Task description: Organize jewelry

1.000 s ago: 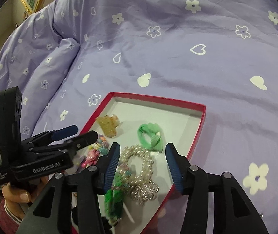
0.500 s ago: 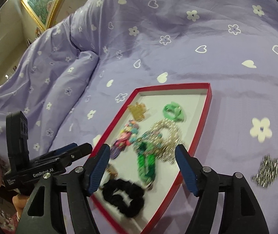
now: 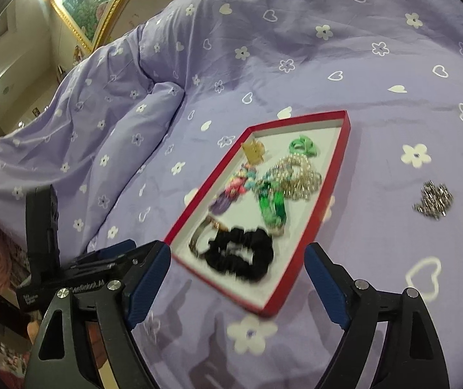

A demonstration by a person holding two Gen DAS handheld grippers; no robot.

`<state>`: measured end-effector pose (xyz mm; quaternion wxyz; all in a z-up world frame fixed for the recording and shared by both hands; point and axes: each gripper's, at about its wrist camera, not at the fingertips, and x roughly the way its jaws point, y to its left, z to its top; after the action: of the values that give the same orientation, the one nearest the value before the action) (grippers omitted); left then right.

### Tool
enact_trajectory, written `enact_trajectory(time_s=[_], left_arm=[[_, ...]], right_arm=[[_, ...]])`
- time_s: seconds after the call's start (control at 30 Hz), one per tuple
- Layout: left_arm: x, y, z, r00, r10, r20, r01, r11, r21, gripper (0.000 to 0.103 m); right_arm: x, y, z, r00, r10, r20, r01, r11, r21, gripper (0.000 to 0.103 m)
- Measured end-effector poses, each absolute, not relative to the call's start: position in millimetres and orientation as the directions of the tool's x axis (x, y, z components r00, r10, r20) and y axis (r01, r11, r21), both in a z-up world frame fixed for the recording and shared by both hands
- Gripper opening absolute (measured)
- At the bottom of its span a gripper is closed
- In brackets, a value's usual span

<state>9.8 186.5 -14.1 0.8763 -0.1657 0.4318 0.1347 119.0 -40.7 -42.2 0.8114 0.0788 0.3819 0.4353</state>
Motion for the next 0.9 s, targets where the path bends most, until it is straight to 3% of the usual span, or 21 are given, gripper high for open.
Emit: enact_trajectory(time_s=[0.5,0.67,0.9], left_arm=[[-34,158,-9,0.646,0.227,-0.729,-0.369,0.929,-0.038,0.096],[-39,149,6,0.663,0.301,-0.686,-0.371,0.927,0.049,0.103],[-32,155,24,0.702,0.359,-0.615,-0.390,0.916,0.090,0.103]], right_arm=[[69,-58,-59,0.456,0.697,-0.553,-0.678,0.675,0.291,0.091],[62,-53,-44,0.472,0.686,-0.553,-0.701,0.673,0.236,0.095],[66,-39,-11,0.537,0.662,-0.524,-0.717,0.685,0.130,0.103]])
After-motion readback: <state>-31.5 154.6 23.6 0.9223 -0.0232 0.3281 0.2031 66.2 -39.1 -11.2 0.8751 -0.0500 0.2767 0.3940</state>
